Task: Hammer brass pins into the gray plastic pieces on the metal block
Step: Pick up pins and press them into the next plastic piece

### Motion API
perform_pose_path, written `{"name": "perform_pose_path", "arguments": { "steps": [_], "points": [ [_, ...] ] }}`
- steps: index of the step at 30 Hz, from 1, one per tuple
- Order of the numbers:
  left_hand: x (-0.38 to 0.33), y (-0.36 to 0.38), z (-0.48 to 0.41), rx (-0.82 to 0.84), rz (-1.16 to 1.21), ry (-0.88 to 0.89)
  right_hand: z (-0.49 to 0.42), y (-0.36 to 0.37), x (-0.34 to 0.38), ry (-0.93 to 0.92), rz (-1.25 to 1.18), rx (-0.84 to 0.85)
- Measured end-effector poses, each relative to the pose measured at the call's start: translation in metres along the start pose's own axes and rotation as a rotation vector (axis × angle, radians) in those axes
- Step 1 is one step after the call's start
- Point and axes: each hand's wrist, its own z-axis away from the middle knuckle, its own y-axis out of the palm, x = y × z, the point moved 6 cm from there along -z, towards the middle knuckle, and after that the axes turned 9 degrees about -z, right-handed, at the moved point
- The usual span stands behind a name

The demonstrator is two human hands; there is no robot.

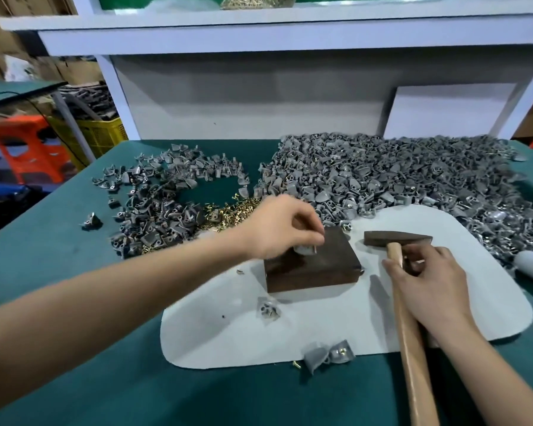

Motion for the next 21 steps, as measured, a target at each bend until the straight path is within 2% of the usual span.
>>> {"name": "perform_pose_path", "arguments": {
  "steps": [3,5,7,8,11,12,17,21],
  "points": [
    [0.000,0.012,0.003,-0.053,-0.025,0.046,0.000,-0.001,-0.002,-0.005,-0.002,0.003],
    [0.009,-0.005,-0.001,-0.152,-0.013,0.053,0.000,-0.001,-0.003,-0.011,-0.001,-0.002],
    [0.030,-0.029,-0.008,-0.257,-0.116,0.020,-0.001,-0.001,-0.004,-0.013,0.004,-0.007],
    [0.046,-0.038,-0.010,-0.249,-0.210,-0.023,-0.001,-0.001,-0.004,-0.014,0.007,-0.008],
    [0.099,-0.032,-0.004,-0.009,-0.521,-0.180,0.000,-0.001,-0.005,-0.007,0.009,-0.002],
    [0.110,-0.028,0.000,0.015,-0.571,-0.181,0.000,0.000,-0.005,-0.004,0.010,0.002],
    [0.114,-0.031,0.006,-0.226,-0.550,-0.081,0.000,-0.001,-0.003,0.009,0.007,-0.008],
    [0.110,-0.034,0.005,-0.256,-0.526,-0.035,0.000,-0.001,-0.001,0.018,-0.002,-0.003]
  ]
}}
